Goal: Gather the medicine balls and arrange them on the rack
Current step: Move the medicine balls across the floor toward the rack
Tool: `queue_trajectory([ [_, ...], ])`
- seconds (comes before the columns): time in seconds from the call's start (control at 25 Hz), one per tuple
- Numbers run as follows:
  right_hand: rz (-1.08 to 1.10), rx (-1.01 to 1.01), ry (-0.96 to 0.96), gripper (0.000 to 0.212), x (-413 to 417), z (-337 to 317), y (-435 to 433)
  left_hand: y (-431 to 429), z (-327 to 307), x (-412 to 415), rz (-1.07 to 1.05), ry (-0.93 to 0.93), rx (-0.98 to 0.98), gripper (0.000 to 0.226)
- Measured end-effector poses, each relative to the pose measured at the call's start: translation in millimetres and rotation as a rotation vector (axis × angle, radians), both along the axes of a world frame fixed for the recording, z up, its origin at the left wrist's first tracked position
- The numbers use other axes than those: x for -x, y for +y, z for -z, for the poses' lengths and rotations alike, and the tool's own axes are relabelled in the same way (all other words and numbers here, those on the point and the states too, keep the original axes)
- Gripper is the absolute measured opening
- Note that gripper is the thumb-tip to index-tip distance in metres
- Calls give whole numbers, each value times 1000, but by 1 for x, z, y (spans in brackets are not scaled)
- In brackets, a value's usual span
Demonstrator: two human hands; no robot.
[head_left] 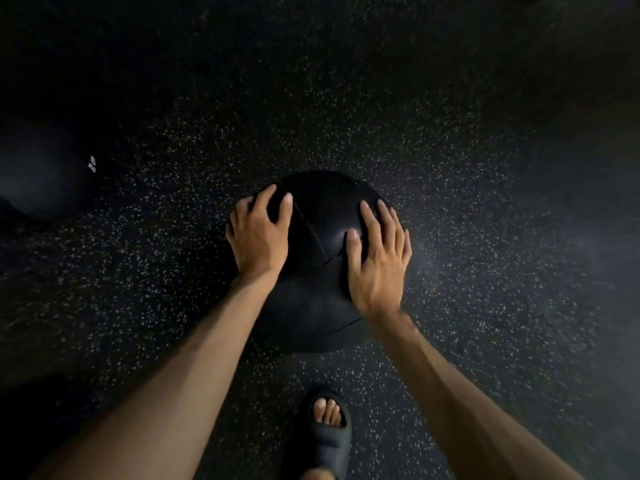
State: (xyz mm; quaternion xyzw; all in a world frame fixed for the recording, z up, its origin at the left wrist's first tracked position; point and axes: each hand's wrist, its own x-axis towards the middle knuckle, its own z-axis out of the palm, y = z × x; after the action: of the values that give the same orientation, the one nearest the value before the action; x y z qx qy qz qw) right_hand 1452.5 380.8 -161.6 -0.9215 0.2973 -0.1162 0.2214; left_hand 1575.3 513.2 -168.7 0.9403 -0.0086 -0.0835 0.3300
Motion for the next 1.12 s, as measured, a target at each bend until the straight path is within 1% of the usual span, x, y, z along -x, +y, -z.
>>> queue_trajectory([
  [0.08,22,-13,53,57,-35,-1,-14,-5,-2,-10,-20,-6,3,51],
  [0.12,25,-22,78,57,-53,-2,-24,-7,-3,-4,12,-52,-22,54],
  [0.2,19,-92,119,56,-90,-4,-53,-11,-4,18,168,-158,-103,64],
  [0.24,29,-149,151,55,-107,-5,-68,-14,-4,26,232,-166,-129,70],
  [0.32,70,-240,222,56,-131,-7,-93,-29,-5,23,250,-121,-155,76],
  [0.4,93,-290,210,56,-137,-8,-106,-50,-10,5,224,-67,-192,76],
  [0.52,51,-231,77,55,-103,-4,-97,-77,-19,-40,227,10,-208,76],
  [0.64,8,-190,69,60,-76,8,-80,-94,-19,-96,198,106,-198,72],
  [0.76,68,-192,93,62,-117,11,-87,-108,-16,-152,153,189,-170,68],
  [0.84,114,-175,116,63,-157,7,-97,-119,-15,-188,85,212,-107,61],
  [0.92,143,-189,150,63,-197,3,-112,-128,-16,-211,51,167,-88,54],
  [0.96,154,-202,165,62,-214,0,-121,-131,-17,-214,77,107,-96,54],
  [1.04,181,-231,199,58,-248,-6,-141,-130,-16,-204,207,-93,-130,58],
  [1.12,205,-285,235,55,-278,-10,-161,-123,-10,-180,392,-278,-180,68],
])
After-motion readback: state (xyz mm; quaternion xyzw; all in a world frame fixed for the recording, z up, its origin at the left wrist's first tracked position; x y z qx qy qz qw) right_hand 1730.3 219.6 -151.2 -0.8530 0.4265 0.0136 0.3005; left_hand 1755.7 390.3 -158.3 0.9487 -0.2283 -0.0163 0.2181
